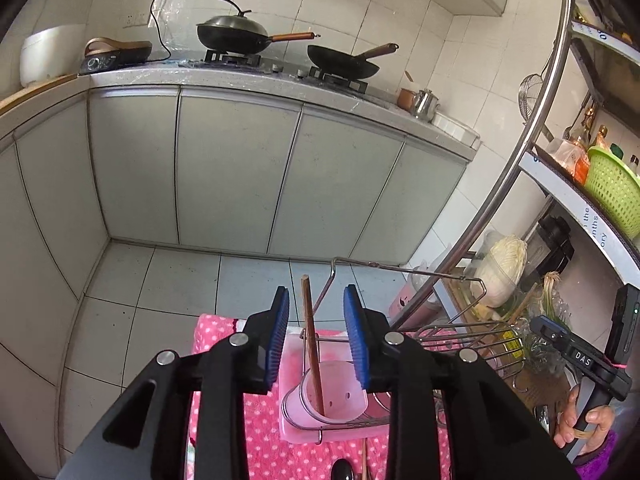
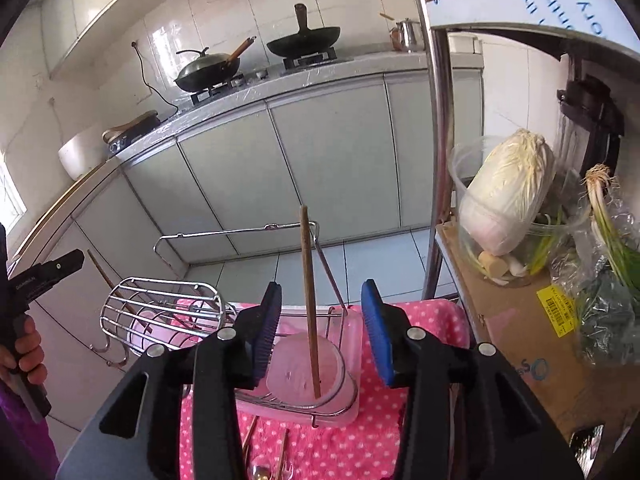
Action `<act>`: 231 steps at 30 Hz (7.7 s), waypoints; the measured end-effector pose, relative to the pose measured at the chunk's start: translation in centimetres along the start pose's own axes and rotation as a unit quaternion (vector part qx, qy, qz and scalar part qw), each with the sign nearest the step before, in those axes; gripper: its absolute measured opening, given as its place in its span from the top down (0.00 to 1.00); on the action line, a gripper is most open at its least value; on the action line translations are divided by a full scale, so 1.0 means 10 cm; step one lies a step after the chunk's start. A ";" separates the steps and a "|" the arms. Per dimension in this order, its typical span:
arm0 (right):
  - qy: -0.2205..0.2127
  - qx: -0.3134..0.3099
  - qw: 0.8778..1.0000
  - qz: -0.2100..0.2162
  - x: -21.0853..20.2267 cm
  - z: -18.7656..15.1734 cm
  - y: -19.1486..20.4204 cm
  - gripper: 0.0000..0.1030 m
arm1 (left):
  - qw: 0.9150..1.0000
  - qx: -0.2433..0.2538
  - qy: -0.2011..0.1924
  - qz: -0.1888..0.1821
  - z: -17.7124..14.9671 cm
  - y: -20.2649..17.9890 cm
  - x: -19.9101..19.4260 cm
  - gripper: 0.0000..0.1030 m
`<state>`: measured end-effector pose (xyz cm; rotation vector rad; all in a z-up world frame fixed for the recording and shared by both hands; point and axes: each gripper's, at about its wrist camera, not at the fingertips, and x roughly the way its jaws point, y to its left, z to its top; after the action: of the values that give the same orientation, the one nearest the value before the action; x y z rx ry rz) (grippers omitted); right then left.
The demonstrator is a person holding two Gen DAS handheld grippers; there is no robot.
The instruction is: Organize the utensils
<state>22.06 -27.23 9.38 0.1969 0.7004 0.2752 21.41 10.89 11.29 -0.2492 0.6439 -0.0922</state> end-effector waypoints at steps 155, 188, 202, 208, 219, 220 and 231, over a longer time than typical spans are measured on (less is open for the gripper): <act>-0.282 -0.180 0.922 -0.193 -0.60 0.08 0.60 0.97 | 0.968 -0.039 -0.246 -0.015 -0.34 -0.27 -0.33 0.97; -0.105 -0.065 0.990 -0.066 -0.02 -0.48 0.17 0.97 | 0.989 -0.127 -0.062 -0.050 -0.97 0.37 0.55 0.94; -0.105 -0.063 0.992 -0.027 -0.24 -0.42 0.22 0.71 | 0.989 -0.125 -0.060 -0.041 -0.91 0.39 0.25 0.65; -0.121 -0.069 0.990 -0.023 -0.52 -0.48 0.29 0.67 | 0.994 -0.096 -0.052 -0.030 -1.06 0.30 -0.01 0.65; -0.083 -0.050 0.995 0.025 -0.85 -1.04 0.42 0.66 | 0.999 -0.023 0.013 -0.030 -1.53 -0.02 -0.23 0.65; -0.068 -0.047 0.996 0.030 -0.81 -1.10 0.42 0.66 | 0.999 -0.019 0.020 -0.032 -1.58 -0.06 -0.22 0.65; 0.082 0.030 0.995 0.047 -0.19 -1.78 0.20 0.66 | 0.990 0.017 0.134 -0.042 -2.10 -0.37 0.23 0.67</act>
<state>8.58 -24.37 -2.25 0.2675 0.8642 0.3636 10.50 2.74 -5.32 -0.2324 0.8986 -0.2205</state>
